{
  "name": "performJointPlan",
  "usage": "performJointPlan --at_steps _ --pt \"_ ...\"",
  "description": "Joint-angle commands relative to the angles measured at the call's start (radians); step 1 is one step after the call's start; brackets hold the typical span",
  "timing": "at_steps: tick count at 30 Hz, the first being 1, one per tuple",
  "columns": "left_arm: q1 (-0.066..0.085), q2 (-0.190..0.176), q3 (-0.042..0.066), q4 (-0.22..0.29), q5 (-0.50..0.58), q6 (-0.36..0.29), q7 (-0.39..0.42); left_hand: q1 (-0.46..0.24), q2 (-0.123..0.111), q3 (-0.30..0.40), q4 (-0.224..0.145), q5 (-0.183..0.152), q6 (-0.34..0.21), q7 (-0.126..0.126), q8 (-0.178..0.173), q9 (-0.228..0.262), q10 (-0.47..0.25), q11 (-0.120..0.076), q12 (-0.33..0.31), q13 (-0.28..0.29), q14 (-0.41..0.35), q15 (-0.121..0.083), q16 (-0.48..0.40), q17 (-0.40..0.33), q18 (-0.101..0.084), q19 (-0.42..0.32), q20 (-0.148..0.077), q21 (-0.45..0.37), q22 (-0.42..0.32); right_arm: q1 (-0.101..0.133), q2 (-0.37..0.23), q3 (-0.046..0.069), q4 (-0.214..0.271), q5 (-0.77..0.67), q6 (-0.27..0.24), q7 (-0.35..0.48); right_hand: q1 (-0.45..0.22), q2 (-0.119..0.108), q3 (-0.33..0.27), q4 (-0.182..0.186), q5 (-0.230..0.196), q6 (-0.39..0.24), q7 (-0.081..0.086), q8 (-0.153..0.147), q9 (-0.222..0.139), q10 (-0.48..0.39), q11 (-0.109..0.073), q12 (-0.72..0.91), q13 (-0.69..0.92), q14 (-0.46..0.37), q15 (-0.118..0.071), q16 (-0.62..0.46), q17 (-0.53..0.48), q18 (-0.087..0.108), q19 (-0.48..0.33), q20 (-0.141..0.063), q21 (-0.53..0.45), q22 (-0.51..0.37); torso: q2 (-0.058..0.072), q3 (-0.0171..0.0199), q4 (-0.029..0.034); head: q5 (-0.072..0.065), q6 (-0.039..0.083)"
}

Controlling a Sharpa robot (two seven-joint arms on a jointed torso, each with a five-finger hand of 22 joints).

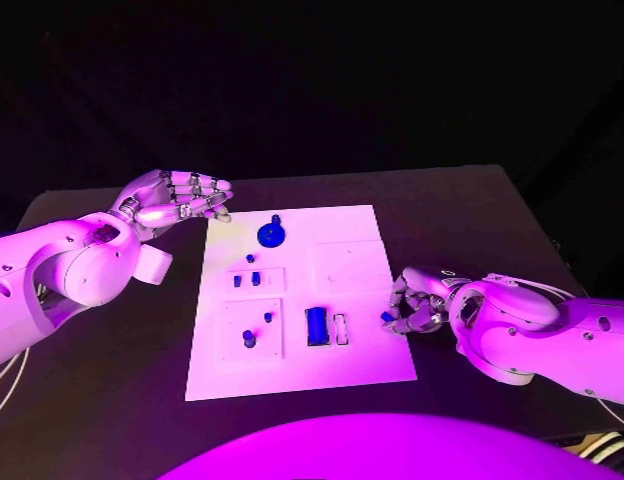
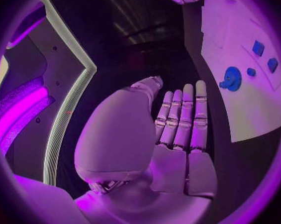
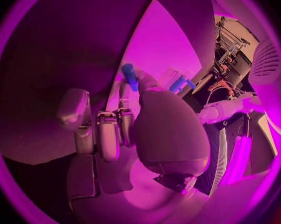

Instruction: Assemble the parts on the task board

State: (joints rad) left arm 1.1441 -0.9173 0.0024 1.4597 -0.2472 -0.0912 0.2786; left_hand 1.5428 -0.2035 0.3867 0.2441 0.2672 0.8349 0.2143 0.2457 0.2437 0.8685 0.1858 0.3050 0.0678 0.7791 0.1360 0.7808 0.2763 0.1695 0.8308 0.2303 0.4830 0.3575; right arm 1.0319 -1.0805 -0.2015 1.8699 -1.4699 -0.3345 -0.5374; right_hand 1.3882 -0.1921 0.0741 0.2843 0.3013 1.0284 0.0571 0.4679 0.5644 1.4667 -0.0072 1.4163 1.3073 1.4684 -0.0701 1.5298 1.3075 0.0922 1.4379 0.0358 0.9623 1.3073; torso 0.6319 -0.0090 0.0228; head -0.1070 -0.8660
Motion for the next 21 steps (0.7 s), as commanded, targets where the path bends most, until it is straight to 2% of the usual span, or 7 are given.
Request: performJointPlan --at_steps 1,3,7,12,20,21 --pt "0.0 0.0 0.001 0.003 -0.002 0.014 0.008 -0.007 0.001 0.005 0.0 0.0 -0.005 0.019 0.005 -0.002 -0.009 0.0 0.005 0.0 -0.006 0.0 0.003 -0.001 0.006 -0.006 0.0 -0.001 0.001 -0.015 0.006 -0.012 -0.006 -0.061 0.099 -0.041 0.028 -0.007 0.012 -0.002 0.004 -0.004 0.005 -0.014 -0.148 0.026 -0.006 -0.006 0.148 0.08 -0.005 0.0 0.155 0.004 0.002 -0.002 -0.01 0.069 0.0 0.0005 -0.0002 0.0 0.0" --pt "0.0 0.0 0.001 0.003 -0.002 0.014 0.008 -0.007 0.001 0.005 0.0 0.0 -0.005 0.019 0.005 -0.002 -0.009 0.0 0.005 0.0 -0.006 0.0 0.003 -0.001 0.006 -0.006 0.0 -0.001 0.001 -0.015 0.008 -0.012 -0.005 -0.071 0.103 -0.045 0.043 -0.015 0.019 -0.003 0.004 -0.012 0.01 -0.021 -0.151 0.023 -0.002 -0.01 0.146 0.08 -0.002 -0.001 0.154 0.005 0.001 -0.001 -0.015 0.069 0.0 0.0006 -0.0002 0.0 0.0" --pt "0.0 0.0 0.001 0.003 -0.003 0.014 0.008 -0.007 0.001 0.005 0.0 0.0 -0.005 0.019 0.005 -0.002 -0.009 0.0 0.005 0.0 -0.006 0.0 0.003 -0.001 0.006 -0.006 0.0 -0.001 0.001 -0.015 0.011 -0.012 -0.003 -0.083 0.107 -0.051 0.079 -0.019 0.047 -0.008 0.006 -0.017 0.015 -0.032 -0.156 0.021 0.002 -0.013 0.144 0.079 0.001 -0.002 0.152 0.005 0.001 0.002 -0.02 0.068 0.0 0.0008 0.0003 -0.001 0.002" --pt "0.0 0.001 0.001 0.003 -0.004 0.014 0.007 -0.007 0.001 0.006 0.0 0.0 -0.005 0.019 0.006 -0.002 -0.009 0.0 0.006 0.0 -0.006 0.0 0.003 -0.001 0.006 -0.006 0.0 -0.001 0.001 -0.015 0.014 -0.012 0.003 -0.076 0.1 -0.056 0.121 -0.031 0.143 -0.007 0.008 -0.007 0.019 -0.048 -0.166 0.018 0.005 -0.014 0.144 0.08 0.004 -0.002 0.154 0.005 0.002 0.004 -0.019 0.073 0.0 0.0011 -0.0002 0.0 0.002" --pt "0.0 0.002 0.0 0.002 -0.004 0.014 0.006 -0.007 0.001 0.006 0.0 0.0 -0.005 0.019 0.006 -0.002 -0.009 0.0 0.006 0.0 -0.006 0.0 0.003 -0.001 0.006 -0.006 0.0 -0.001 0.001 -0.013 0.01 -0.011 0.02 0.007 0.052 -0.058 0.122 -0.04 0.266 -0.02 0.007 0.01 0.017 -0.053 -0.167 0.021 0.003 -0.009 0.147 0.081 0.002 0.0 0.16 0.004 0.005 0.003 -0.014 0.081 0.0 0.0009 0.0001 0.001 0.002" --pt "0.0 0.002 0.0 0.002 -0.004 0.014 0.006 -0.007 0.001 0.006 0.0 0.0 -0.005 0.019 0.006 -0.002 -0.009 0.0 0.006 0.0 -0.006 0.0 0.003 -0.001 0.006 -0.006 0.0 -0.001 0.001 -0.011 0.009 -0.011 0.023 0.025 0.042 -0.057 0.122 -0.04 0.266 -0.02 0.007 0.01 0.017 -0.053 -0.167 0.021 0.003 -0.009 0.147 0.081 0.002 0.0 0.16 0.004 0.005 0.003 -0.014 0.081 0.0 0.0005 0.0001 0.001 0.002"
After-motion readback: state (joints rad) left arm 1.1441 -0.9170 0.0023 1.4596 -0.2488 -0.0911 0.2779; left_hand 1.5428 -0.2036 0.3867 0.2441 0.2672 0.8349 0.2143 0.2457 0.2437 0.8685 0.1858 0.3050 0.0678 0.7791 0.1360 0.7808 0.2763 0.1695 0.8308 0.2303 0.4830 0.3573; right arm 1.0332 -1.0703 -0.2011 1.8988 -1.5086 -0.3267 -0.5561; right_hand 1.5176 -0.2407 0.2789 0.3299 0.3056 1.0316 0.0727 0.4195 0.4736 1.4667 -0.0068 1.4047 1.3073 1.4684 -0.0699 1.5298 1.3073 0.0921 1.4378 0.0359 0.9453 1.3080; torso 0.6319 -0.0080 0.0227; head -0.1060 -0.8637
